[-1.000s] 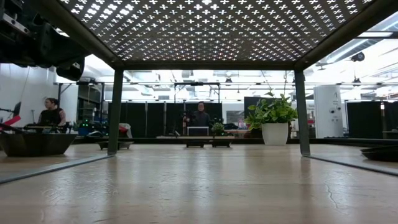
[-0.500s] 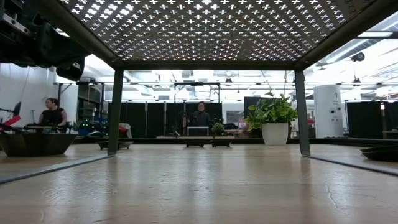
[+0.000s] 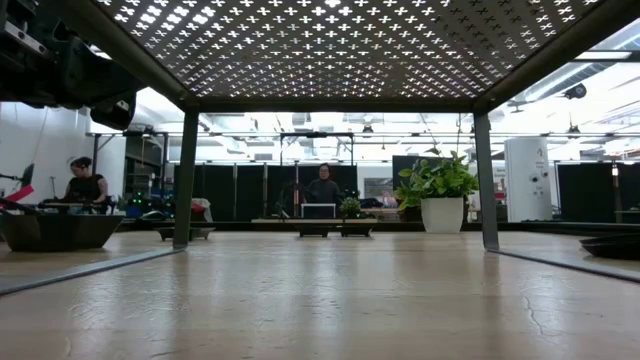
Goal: Pick & Place Mini shaped plates
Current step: Put the square plate on the shelf
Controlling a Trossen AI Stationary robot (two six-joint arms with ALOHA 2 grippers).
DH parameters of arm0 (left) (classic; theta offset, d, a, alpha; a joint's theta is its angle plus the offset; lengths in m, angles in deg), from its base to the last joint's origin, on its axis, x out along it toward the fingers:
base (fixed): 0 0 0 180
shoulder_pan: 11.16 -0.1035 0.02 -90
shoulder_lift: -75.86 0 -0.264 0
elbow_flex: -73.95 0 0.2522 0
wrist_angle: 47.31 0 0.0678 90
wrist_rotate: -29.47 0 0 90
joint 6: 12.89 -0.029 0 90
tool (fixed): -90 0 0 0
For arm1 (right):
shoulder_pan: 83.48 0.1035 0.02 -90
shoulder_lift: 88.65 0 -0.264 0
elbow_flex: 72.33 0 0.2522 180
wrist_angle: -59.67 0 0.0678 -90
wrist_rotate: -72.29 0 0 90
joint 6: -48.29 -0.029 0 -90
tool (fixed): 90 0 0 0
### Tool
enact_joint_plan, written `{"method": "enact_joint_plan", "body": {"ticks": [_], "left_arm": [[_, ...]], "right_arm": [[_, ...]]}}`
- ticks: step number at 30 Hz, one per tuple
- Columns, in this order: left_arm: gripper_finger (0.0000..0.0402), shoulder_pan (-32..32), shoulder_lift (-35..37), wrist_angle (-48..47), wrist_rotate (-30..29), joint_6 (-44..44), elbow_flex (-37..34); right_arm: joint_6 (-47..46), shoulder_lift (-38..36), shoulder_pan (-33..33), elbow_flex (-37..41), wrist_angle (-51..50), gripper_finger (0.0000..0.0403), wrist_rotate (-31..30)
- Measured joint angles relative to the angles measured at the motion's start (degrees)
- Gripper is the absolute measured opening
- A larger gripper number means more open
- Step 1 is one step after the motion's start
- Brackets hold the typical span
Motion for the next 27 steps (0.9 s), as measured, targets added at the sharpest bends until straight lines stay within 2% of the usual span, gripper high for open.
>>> {"method": "enact_joint_plan", "body": {"ticks": [15,27], "left_arm": [[0.0,0.0,0.0,0.0,0.0,0.0,0.0],[0.0,0.0,-0.1,-0.1,0.0,0.0,0.0]], "right_arm": [[2.6,0.0,-5.6,-0.2,1.4,0.0008,5.6],[2.8,4.9,-6.6,0.0,-1.5,0.0009,5.8]]}}
